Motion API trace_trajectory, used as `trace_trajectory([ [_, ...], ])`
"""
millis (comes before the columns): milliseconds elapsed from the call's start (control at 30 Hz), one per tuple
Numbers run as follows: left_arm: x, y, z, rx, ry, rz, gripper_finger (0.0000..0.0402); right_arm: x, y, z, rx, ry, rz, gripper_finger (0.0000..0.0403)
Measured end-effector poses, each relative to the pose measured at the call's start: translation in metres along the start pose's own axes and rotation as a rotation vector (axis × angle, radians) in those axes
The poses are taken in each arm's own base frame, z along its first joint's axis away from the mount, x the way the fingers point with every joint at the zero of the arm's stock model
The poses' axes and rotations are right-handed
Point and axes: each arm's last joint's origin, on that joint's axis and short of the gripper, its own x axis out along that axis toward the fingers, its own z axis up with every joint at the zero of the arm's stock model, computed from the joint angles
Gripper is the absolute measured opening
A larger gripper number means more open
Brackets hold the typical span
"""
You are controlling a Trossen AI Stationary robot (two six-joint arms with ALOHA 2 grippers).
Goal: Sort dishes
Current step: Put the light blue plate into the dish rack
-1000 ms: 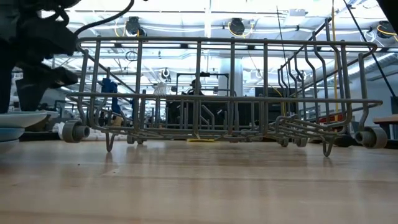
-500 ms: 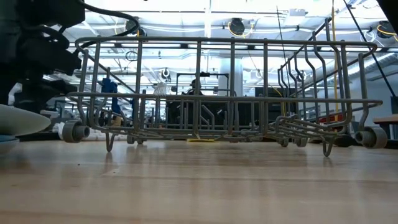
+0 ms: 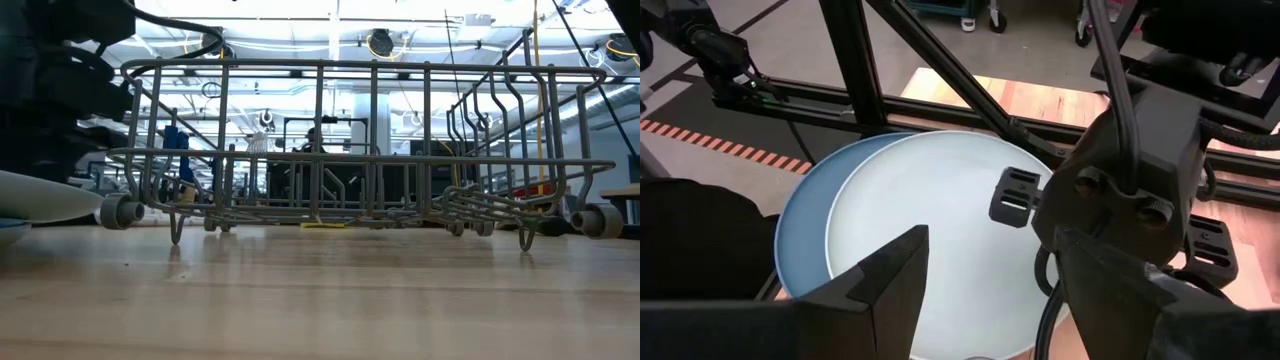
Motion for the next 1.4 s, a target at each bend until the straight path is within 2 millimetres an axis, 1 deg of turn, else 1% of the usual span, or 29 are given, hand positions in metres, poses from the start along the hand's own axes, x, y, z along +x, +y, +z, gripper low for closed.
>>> trace_trajectory([
  [100,0.000,0.000,0.000,-0.001,-0.001,0.007,0.0022,0.000,0.000,0.000,0.000,0.000,0.000,0.0212],
  [167,0.000,0.000,0.000,-0.003,-0.003,0.007,0.0008,0.000,0.000,0.000,0.000,0.000,0.000,0.0212],
  [333,0.000,0.000,0.000,-0.003,-0.002,0.012,0.0003,0.000,0.000,0.000,0.000,0.000,0.000,0.0212],
  [567,-0.004,0.002,0.001,-0.010,0.005,0.063,0.0001,0.000,0.000,0.000,0.000,0.000,0.000,0.0212],
  [833,-0.016,0.005,-0.001,-0.029,0.066,0.168,0.0000,0.000,0.000,0.000,0.000,0.000,0.000,0.0212],
  [1033,-0.029,0.006,-0.001,-0.031,0.051,0.217,0.0000,0.000,0.000,0.000,0.000,0.000,0.000,0.0212],
  [1200,-0.047,0.009,-0.001,-0.024,0.051,0.300,0.0000,0.000,0.000,0.000,0.000,-0.001,-0.004,0.0212],
  [1400,-0.067,0.011,0.000,-0.017,0.002,0.357,0.0000,0.000,-0.002,0.001,-0.025,-0.013,-0.085,0.0212],
])
